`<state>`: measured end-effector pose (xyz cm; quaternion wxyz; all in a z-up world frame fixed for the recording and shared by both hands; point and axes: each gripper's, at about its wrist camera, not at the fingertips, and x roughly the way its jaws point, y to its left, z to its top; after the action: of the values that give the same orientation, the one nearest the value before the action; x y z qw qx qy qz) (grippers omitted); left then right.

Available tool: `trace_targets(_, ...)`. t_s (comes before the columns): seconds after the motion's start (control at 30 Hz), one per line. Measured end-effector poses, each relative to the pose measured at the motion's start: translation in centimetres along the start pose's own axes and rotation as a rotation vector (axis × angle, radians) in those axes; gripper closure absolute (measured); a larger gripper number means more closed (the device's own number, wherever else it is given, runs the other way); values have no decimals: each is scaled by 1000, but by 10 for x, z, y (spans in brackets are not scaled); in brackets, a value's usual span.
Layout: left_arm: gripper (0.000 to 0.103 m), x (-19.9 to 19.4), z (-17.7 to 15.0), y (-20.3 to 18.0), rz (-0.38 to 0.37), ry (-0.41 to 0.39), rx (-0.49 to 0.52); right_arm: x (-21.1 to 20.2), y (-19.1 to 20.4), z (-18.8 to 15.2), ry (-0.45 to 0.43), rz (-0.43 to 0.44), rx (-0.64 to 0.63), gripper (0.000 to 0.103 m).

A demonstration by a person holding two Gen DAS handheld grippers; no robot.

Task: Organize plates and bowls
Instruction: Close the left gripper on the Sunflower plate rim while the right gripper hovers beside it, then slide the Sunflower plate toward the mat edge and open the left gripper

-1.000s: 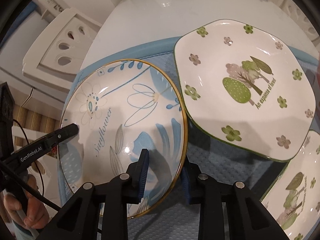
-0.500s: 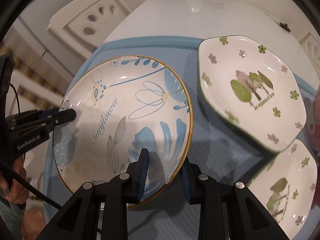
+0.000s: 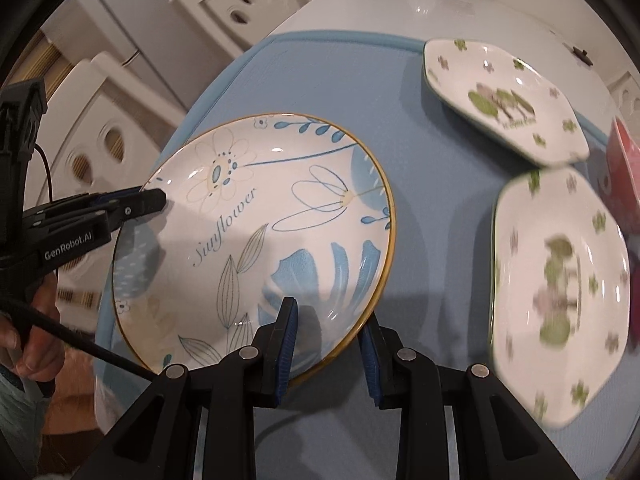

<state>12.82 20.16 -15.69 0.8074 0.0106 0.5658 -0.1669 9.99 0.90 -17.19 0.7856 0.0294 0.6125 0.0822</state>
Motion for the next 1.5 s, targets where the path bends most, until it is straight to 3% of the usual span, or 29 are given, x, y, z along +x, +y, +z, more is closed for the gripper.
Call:
trace_targets(0.33,86,-21,-55,-15,35,4,4,-12,16,-49,15,-17,-46,74)
trace_targets(0.97,86,-32,-88,-37,48,-3,66,-13,14,-105,-3,-18,33,74)
trace_targets(1.17,85,-44,-83,-40,156,-20,104,-26,-2,-112,-13,-49,92,68)
trace_targets(1.3,85,-68,-72,-53,193,-77,148,-42,-11,-109,-42,-94,131,68)
trace_targets(1.43,85,-74,-57,-83,351,-110,242,-67,-24,-107,-77,-100,182,68)
trace_targets(1.5,85,-76,-50,-97,341,-117,249,-78,-28,-102,-86,-100,209,68)
